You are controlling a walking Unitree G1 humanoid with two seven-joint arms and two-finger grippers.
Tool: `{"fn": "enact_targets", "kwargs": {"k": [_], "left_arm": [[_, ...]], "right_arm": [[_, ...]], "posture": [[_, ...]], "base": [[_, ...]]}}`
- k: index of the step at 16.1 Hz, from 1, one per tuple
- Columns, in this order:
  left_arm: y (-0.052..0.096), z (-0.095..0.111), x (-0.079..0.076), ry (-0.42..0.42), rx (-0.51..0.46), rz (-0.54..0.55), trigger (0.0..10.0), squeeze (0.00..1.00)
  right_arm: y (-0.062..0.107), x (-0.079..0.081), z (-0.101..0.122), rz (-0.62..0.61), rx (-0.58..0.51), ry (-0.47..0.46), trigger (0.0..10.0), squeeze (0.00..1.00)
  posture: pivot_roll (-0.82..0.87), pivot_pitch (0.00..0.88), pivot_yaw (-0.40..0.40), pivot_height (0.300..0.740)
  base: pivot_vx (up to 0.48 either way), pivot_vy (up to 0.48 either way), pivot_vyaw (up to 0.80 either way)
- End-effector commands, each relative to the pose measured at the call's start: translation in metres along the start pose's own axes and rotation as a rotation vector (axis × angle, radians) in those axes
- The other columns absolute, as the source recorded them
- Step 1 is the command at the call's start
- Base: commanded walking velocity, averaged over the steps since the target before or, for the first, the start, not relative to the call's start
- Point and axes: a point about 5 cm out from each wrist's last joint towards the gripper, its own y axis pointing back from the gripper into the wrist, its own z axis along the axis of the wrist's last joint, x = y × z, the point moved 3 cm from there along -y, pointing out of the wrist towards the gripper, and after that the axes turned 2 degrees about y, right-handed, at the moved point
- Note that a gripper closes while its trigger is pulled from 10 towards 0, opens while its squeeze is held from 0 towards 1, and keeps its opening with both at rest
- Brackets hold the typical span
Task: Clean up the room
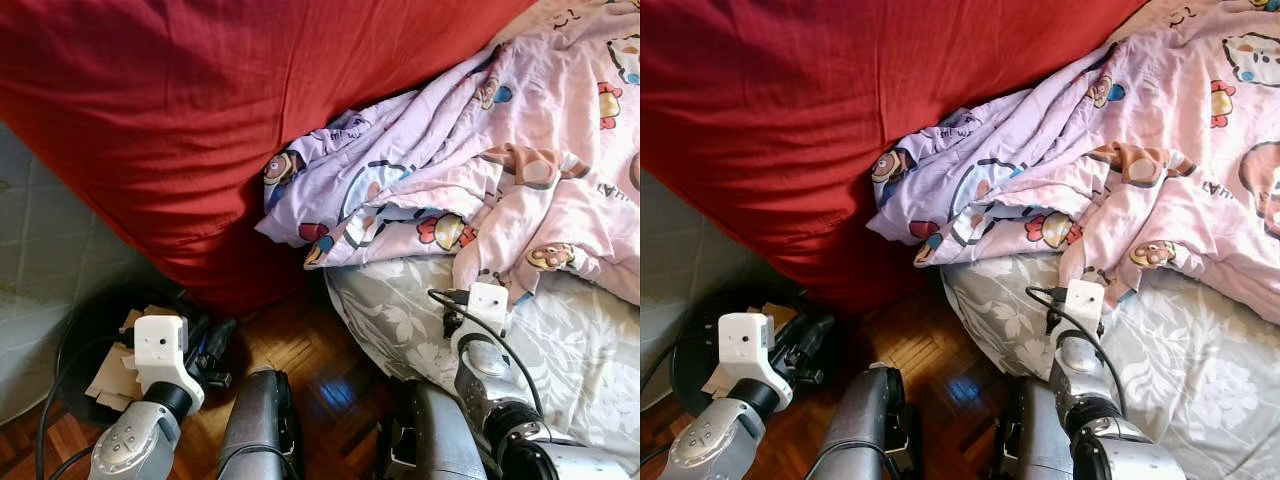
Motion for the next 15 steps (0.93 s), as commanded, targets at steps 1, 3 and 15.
{"fn": "enact_targets", "kwargs": {"k": [1, 3, 15], "left_arm": [[0.004, -0.008, 0.005, -0.003, 0.037, 0.018, 10.0, 0.0], [0.004, -0.008, 0.005, -0.003, 0.038, 0.02, 10.0, 0.0], [-0.007, -0.012, 0.006, 0.007, 0.043, 0.007, 10.0, 0.0]], "right_arm": [[0.005, -0.001, -0.022, -0.002, 0.074, -0.01, 8.1, 0.0], [0.004, 0.001, -0.02, 0.003, 0.065, -0.014, 0.0, 0.0], [0.006, -0.004, -0.028, -0.043, 0.09, -0.006, 0.0, 0.0]], "posture": [[0.21, 0.383, 0.038, 0.632], [0.2, 0.382, 0.038, 0.632], [0.2, 0.329, 0.036, 0.632]], "base": [[0.0, 0.0, 0.0], [0.0, 0.0, 0.0], [0.0, 0.0, 0.0]]}}
